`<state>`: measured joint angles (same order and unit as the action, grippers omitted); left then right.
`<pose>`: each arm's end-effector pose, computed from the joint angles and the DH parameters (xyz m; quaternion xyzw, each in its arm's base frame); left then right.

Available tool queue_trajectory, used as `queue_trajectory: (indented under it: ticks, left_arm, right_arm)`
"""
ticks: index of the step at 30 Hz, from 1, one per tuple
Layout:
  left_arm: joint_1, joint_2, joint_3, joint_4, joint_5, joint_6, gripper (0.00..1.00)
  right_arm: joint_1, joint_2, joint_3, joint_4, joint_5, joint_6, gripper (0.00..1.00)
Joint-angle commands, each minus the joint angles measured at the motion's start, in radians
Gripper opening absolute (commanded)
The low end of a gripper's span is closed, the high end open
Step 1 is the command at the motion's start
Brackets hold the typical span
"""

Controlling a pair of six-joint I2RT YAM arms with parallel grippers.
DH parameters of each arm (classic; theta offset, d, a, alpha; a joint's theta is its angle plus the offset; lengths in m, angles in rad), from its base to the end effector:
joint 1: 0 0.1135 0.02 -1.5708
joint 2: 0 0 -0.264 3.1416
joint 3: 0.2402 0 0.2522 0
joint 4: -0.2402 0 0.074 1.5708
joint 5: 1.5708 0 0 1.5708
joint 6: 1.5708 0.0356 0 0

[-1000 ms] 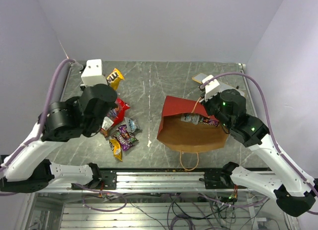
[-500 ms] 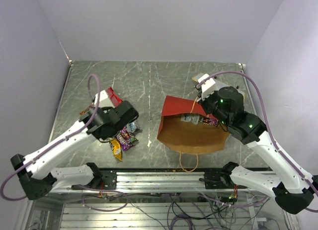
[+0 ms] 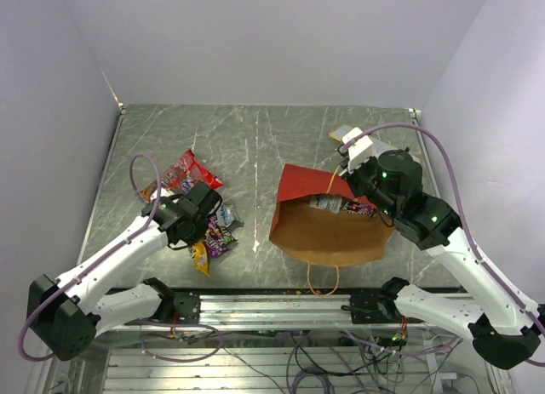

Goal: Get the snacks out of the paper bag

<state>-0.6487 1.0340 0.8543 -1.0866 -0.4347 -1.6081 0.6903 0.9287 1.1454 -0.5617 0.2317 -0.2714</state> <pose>0.1434 -0.0899 0.2542 -0.4744 0.8412 -0.0426 0.2560 0.1521 0.1150 0.3994 -0.3168 0.7511 0.0263 0.5786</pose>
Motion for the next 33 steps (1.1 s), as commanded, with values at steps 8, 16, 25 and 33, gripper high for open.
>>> queue_trajectory:
  ticks: [8,16,25,33]
  left_arm:
    - [0.034,0.087,-0.089,0.136,0.084,0.009,0.16]
    - [0.067,-0.044,-0.037,0.043,0.150,0.013,0.82]
    - [0.068,-0.221,0.198,0.203,0.179,0.274,0.99]
    - [0.052,-0.086,0.274,0.715,0.458,0.678,0.86]
  right_arm:
    - [-0.001,-0.043,0.020,-0.002,-0.006,0.059,0.00]
    - [-0.001,-0.036,0.029,-0.017,-0.016,0.067,0.00]
    - [-0.001,-0.034,0.010,-0.007,-0.026,0.083,0.00]
    - [-0.001,0.001,0.031,0.004,-0.040,0.085,0.00]
